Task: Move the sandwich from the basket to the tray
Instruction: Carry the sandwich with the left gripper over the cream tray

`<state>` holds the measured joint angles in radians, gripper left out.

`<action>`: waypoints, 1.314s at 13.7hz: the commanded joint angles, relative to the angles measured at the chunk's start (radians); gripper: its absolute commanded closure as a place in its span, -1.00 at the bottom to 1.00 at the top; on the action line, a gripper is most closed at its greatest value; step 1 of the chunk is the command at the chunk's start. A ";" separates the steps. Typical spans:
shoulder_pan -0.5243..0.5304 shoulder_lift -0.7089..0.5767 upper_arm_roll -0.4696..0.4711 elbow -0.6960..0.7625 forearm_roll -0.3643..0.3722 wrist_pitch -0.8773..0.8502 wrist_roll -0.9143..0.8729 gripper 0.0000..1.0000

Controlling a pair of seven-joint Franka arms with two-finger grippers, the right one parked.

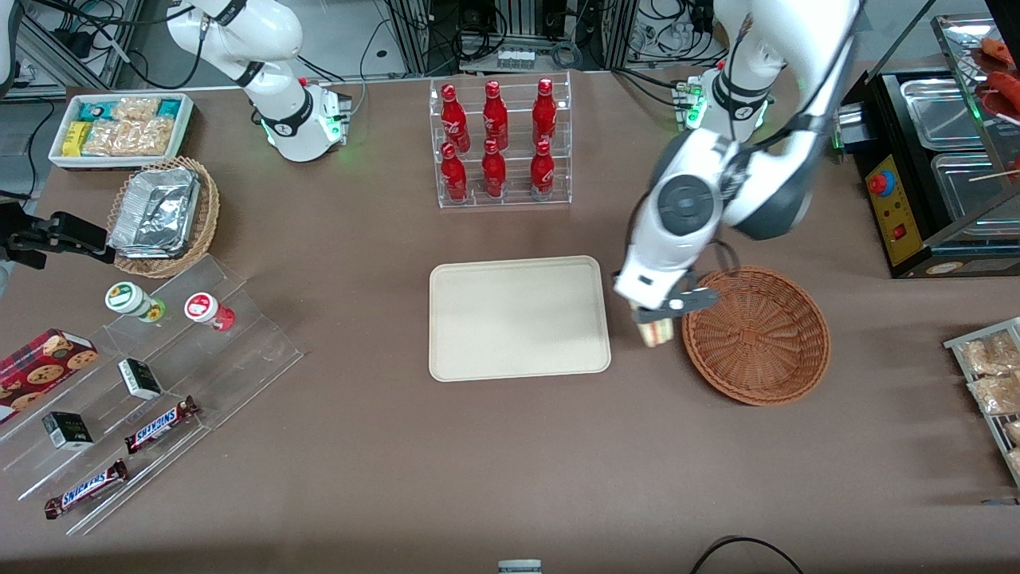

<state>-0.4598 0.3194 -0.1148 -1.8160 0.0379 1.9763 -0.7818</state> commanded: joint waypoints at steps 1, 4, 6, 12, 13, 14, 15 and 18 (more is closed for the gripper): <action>-0.059 0.122 0.001 0.150 -0.030 -0.037 0.010 1.00; -0.100 0.225 -0.022 0.260 -0.035 -0.033 0.010 1.00; -0.141 0.283 -0.025 0.320 -0.035 -0.031 0.009 1.00; -0.212 0.417 -0.026 0.435 -0.039 0.010 -0.019 1.00; -0.221 0.423 -0.026 0.435 -0.039 0.042 -0.022 1.00; -0.226 0.435 -0.026 0.437 -0.036 0.067 -0.022 1.00; -0.226 0.440 -0.026 0.437 -0.036 0.073 -0.028 1.00; -0.226 0.446 -0.026 0.435 -0.035 0.073 -0.037 1.00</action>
<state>-0.6727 0.7515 -0.1512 -1.4106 0.0093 2.0515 -0.8000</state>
